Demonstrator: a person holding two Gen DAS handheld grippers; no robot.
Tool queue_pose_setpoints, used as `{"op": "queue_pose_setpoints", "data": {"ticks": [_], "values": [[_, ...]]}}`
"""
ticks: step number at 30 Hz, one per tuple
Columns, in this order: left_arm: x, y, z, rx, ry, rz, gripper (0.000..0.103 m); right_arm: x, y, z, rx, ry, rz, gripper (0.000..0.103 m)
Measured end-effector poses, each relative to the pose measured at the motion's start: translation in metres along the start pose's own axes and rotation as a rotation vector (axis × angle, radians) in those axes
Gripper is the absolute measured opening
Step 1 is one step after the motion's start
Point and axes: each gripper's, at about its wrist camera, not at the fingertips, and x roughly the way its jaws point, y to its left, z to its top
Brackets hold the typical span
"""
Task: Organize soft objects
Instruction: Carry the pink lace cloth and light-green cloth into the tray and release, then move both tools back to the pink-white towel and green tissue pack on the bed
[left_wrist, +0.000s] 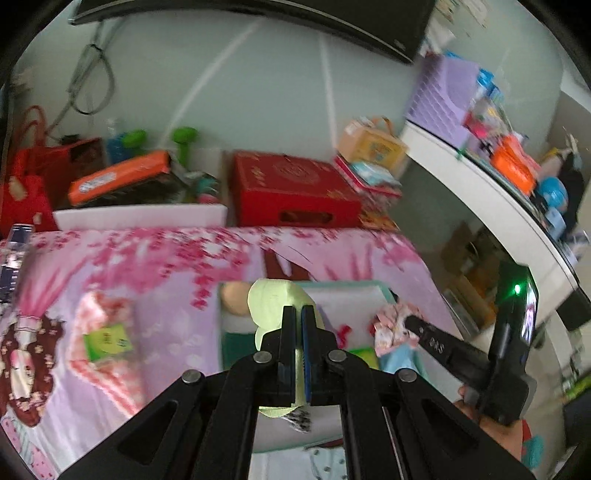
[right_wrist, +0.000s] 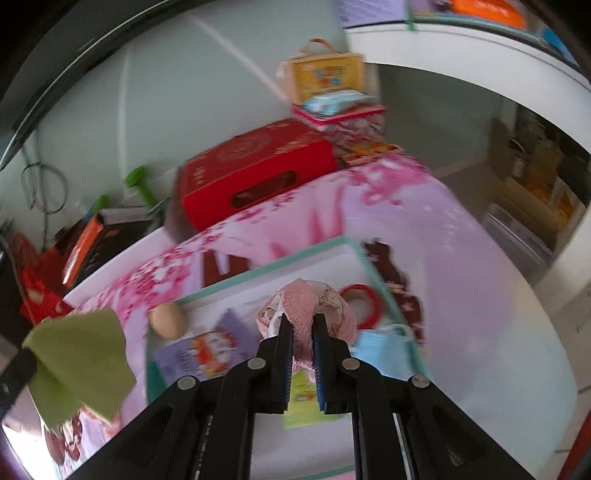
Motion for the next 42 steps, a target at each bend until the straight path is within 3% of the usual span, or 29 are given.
{"op": "queue_pose_setpoints", "data": {"ticks": [6,14,25,27,30,31,33,37,40,42], "values": [[0.036,-0.022,-0.014,0.049,0.102,-0.037,0.002,0.008,-0.011,-0.002,0.014,0.042,-0.002,0.012],[0.100,-0.011,-0.048,0.030,0.297,0.039,0.003,0.034,0.005,-0.013,-0.053,0.122,0.012,0.013],[0.132,0.001,-0.063,0.012,0.380,0.106,0.003,0.047,0.014,-0.019,-0.089,0.173,-0.014,0.015],[0.129,0.001,-0.062,-0.002,0.380,0.095,0.005,0.045,0.015,-0.019,-0.103,0.174,-0.029,0.033],[0.125,0.001,-0.059,-0.006,0.391,0.081,0.028,0.040,0.019,-0.018,-0.127,0.162,-0.060,0.054],[0.124,0.000,-0.058,-0.004,0.392,0.085,0.037,0.038,0.019,-0.018,-0.132,0.159,-0.063,0.056],[0.119,-0.001,-0.056,-0.002,0.394,0.091,0.041,0.035,0.020,-0.017,-0.136,0.156,-0.062,0.065],[0.105,0.000,-0.047,-0.009,0.363,0.082,0.060,0.029,0.022,-0.016,-0.145,0.153,-0.064,0.074],[0.096,0.004,-0.040,-0.015,0.332,0.102,0.075,0.027,0.023,-0.016,-0.154,0.152,-0.065,0.090],[0.092,0.009,-0.037,-0.023,0.319,0.132,0.078,0.027,0.023,-0.016,-0.158,0.155,-0.060,0.102]]}}
